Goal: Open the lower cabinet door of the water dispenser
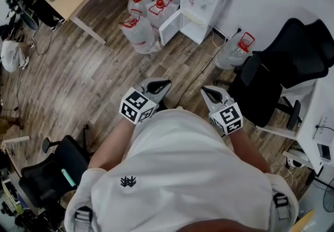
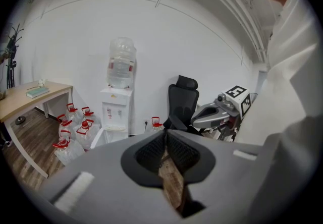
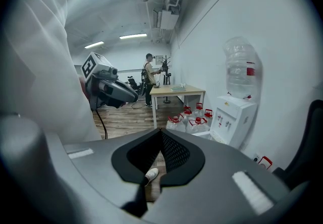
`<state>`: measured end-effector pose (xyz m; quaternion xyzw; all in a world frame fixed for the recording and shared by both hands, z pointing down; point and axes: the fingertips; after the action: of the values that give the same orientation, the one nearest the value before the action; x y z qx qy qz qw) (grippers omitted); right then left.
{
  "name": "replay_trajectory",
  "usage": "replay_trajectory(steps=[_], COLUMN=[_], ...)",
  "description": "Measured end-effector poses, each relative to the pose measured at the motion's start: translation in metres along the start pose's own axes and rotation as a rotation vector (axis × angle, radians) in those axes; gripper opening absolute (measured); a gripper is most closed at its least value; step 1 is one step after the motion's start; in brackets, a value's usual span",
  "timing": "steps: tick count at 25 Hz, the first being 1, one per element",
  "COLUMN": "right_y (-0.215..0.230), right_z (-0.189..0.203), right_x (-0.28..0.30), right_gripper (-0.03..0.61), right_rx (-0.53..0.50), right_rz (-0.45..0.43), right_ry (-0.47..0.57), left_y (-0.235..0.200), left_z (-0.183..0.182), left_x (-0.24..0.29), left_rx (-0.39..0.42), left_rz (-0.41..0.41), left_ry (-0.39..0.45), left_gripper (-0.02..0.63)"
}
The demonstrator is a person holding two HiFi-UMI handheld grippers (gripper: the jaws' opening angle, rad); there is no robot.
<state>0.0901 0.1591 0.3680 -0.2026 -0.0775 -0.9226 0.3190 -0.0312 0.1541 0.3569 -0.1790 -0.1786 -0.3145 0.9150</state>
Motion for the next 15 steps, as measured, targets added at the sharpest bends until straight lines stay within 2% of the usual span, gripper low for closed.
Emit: replay_trajectory(steps=[15], right_y=[0.0036], right_z=[0.0006], right_x=[0.0031], right_gripper=[0.001], right_rx=[0.021], right_rz=[-0.003], right_ry=[0.013], left_y=[-0.0011], left_z=[0.0028], left_x=[0.0058], left_rx=[0.002], left_rz=[0.011], left_ry=[-0.017], left_gripper=[0.071])
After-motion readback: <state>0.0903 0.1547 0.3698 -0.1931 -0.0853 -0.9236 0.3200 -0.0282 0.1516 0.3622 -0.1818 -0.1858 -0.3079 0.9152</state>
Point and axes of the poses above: the fingertips, and each gripper's own axes: x forward along the fingers, y to its right, z out of its underside, and after that the axes turned 3 degrees about z, right-handed
